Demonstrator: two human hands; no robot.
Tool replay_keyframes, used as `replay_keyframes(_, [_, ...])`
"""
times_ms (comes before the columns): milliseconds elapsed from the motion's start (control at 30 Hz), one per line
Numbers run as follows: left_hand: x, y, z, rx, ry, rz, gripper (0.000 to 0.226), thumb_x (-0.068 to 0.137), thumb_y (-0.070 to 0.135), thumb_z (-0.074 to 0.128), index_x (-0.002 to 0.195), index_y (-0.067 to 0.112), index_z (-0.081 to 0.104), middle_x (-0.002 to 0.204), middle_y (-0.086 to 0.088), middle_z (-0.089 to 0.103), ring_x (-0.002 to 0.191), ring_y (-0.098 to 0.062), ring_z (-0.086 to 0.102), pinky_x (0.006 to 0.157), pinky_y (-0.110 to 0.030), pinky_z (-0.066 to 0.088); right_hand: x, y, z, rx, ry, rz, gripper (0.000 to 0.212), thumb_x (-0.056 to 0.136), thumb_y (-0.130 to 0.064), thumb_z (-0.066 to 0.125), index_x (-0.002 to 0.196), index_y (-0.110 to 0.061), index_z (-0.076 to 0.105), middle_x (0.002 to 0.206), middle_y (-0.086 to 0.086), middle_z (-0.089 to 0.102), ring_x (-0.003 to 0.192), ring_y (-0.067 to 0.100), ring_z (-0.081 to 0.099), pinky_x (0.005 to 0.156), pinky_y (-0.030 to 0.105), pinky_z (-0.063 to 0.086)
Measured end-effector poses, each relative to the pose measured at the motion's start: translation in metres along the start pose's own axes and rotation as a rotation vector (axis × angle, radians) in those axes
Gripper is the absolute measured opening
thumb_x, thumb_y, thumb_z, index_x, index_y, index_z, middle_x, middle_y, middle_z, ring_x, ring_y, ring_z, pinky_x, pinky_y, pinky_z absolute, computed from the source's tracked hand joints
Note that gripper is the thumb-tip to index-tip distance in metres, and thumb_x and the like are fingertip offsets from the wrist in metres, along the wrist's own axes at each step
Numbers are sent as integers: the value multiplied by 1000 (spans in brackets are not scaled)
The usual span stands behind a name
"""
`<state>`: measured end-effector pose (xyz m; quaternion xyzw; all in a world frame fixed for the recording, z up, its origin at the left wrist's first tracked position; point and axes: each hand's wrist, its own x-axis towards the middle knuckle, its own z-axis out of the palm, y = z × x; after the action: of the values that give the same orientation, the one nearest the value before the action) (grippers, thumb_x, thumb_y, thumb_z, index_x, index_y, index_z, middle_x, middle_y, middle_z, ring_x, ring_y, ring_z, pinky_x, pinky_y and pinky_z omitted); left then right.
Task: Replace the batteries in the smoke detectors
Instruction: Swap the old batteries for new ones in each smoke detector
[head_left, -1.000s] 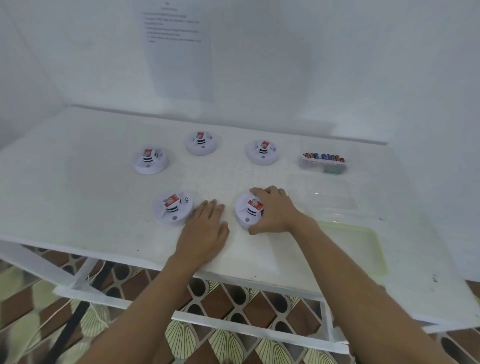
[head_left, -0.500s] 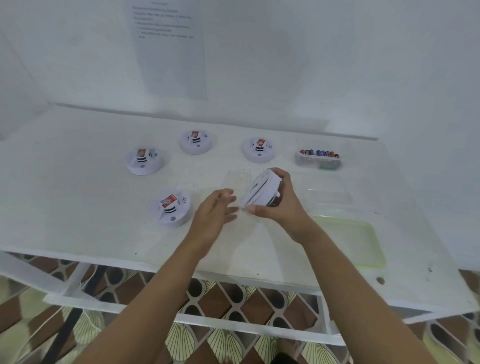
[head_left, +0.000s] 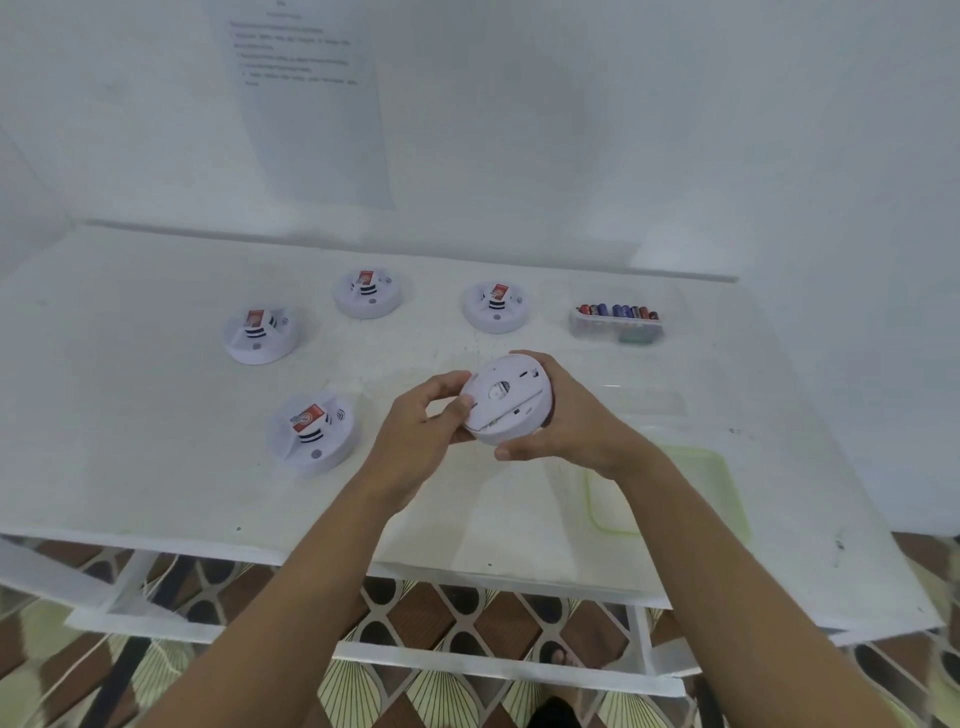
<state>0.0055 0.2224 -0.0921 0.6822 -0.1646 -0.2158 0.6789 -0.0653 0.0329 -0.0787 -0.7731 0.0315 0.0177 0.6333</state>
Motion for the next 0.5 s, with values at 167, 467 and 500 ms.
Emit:
replay_keyframes(167, [7, 6, 6, 51, -47, -6, 31, 96, 28, 62, 126, 21, 62, 123, 8, 66, 96, -19, 73, 93, -33, 53, -1, 2, -15, -21, 4, 1, 89, 67, 8, 88, 138, -20, 41, 132, -3, 55, 118, 10, 59, 75, 30, 59])
replay_keyframes(467, [26, 11, 13, 600, -39, 283, 65, 62, 69, 73, 122, 43, 63, 116, 21, 55, 113, 4, 48, 83, -8, 36, 0, -2, -39, -70, -16, -2, 91, 67, 6, 87, 138, -27, 41, 130, -3, 55, 116, 14, 61, 73, 34, 62])
replay_keyframes(500, [28, 12, 14, 604, -58, 294, 68, 61, 69, 74, 122, 43, 63, 115, 21, 56, 110, 3, 50, 80, -6, 37, 0, -2, -42, -82, -23, 0, 92, 67, 5, 88, 139, -27, 41, 129, -4, 56, 116, 12, 61, 72, 31, 61])
